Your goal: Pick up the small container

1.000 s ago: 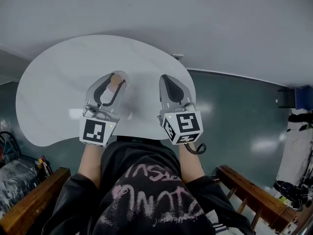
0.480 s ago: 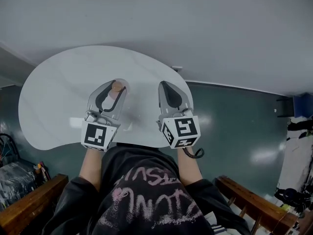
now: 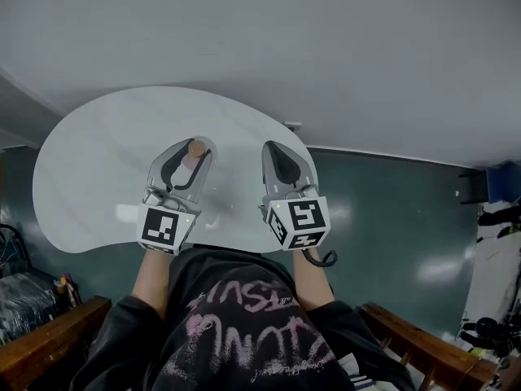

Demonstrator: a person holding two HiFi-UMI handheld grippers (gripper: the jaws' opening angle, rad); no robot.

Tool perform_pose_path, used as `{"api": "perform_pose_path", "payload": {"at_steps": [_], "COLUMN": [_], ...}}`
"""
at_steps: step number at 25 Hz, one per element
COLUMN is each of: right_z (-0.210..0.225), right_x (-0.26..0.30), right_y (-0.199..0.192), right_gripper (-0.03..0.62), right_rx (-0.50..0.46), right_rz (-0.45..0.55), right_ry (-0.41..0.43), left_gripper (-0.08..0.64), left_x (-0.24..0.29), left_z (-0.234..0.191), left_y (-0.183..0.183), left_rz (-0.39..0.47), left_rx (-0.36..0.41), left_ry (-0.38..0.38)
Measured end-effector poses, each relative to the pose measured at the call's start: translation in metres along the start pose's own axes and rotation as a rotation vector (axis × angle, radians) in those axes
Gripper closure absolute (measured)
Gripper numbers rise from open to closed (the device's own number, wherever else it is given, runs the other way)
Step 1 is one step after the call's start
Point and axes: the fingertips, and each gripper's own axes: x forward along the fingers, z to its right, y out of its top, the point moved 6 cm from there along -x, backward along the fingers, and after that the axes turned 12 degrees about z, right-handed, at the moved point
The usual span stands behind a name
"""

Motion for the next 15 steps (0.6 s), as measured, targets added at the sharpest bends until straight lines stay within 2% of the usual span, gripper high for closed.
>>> {"api": "perform_pose_path", "payload": {"at_steps": [15], "right_z": [-0.007], "right_x": [0.008], "right_y": [0.012], "right_gripper": [0.583], "right_rx": [-0.019], "right_rz": [0.025], "right_ry": [0.047], "left_gripper": [0.423], "left_x": [-0.005], "left_z": [-0.009], "left_y": [0.016], "left_rz": [0.030], "left_rx": [0.019], "left_ry": [0.051]}}
